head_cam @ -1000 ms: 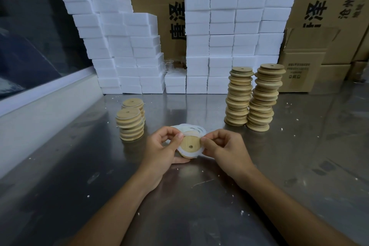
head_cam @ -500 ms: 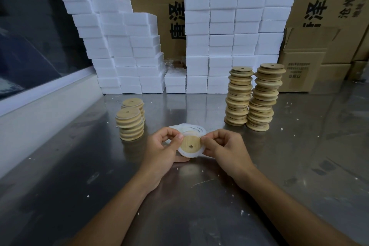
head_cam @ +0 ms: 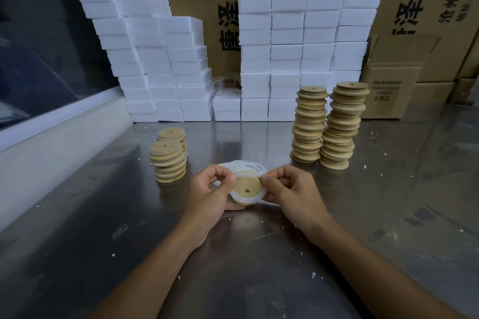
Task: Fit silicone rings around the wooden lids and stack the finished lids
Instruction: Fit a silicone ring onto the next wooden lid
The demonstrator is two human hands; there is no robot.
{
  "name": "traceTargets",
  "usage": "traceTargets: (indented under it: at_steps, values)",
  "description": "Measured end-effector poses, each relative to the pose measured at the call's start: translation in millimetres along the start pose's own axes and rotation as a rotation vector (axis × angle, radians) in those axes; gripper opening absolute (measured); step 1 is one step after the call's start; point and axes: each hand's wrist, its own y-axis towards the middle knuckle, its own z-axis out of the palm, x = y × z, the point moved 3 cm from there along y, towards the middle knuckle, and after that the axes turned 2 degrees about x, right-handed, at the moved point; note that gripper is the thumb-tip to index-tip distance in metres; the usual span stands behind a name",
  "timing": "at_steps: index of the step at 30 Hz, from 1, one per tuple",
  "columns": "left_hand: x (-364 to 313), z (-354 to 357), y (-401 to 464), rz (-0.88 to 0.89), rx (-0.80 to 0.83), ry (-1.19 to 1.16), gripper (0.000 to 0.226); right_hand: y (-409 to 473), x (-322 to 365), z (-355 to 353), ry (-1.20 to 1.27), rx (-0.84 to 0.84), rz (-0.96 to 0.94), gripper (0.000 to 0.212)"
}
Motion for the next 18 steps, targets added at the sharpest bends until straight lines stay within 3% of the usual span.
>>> traceTargets:
  at_steps: [18]
  values:
    - [0.2,-2.4,1.1,0.087,0.098,0.090,0.026,-0.9,1.8,-1.9,-0.021,0.049,0.019,0.005]
